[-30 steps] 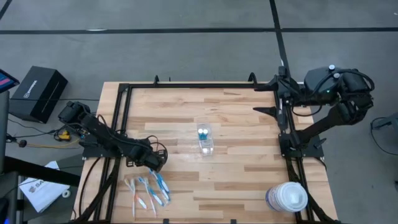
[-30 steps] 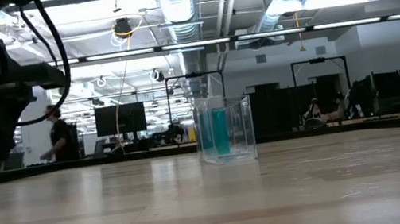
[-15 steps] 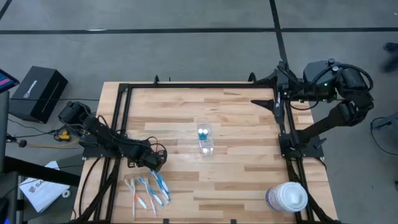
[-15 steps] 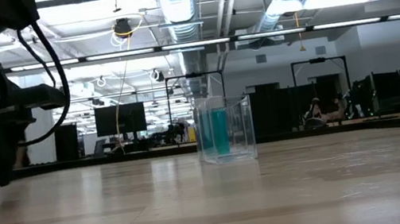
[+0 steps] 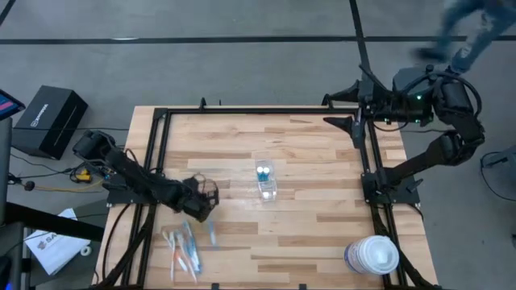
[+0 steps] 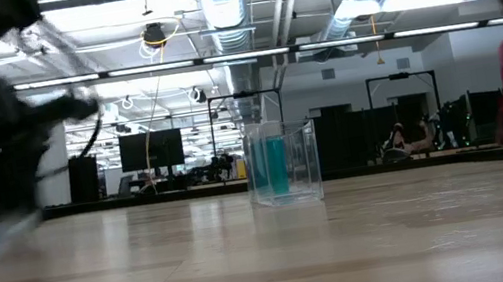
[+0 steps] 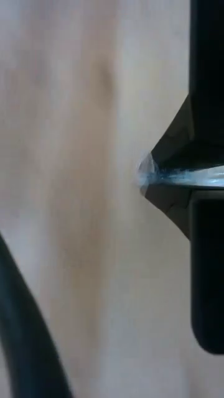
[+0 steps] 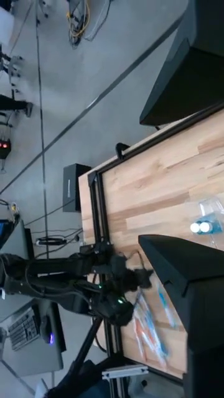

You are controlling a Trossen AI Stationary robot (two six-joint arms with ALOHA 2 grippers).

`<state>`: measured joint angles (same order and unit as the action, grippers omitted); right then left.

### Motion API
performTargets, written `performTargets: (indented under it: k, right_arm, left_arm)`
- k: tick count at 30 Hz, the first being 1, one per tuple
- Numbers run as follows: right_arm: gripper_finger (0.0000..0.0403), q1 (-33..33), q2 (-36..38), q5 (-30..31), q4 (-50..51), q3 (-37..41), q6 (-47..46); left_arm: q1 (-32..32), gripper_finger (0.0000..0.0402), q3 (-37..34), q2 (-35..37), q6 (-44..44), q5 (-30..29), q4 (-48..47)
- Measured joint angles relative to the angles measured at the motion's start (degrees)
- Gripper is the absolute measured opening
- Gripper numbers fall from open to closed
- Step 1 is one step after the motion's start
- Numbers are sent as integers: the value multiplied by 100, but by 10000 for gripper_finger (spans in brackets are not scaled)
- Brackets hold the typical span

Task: Pick & Place toothbrushing station
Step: Put the right blue toothbrush into the transparent organizer

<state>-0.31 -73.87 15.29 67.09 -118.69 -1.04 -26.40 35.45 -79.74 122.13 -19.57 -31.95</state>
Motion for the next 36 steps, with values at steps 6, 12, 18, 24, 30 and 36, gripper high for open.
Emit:
performTargets:
  k: [6, 12, 18, 24, 30, 36]
  right_arm:
    - [289, -338, -2, -186, -65, 0, 89]
    - [289, -642, -1, -362, -382, -2, 122]
    - [289, -911, -2, -528, -710, -2, 105]
    - [289, -1069, -2, -538, -905, -2, -156]
    - [289, -1193, -2, -531, -1293, -2, -431]
    - [289, -1281, -2, -518, -1425, -2, -662]
  left_arm:
    - [199, 8, 171, 930, -778, -2243, -40]
    - [702, 8, 453, 2067, -3410, -3883, 391]
    - [1376, 8, 497, 2846, -8566, -4152, 3473]
    - [2148, 9, 503, 2912, -12345, -2814, 6364]
    - [2943, 8, 495, 2525, -12289, -1757, 6205]
    - [3383, 8, 497, 1594, -11768, -588, 6233]
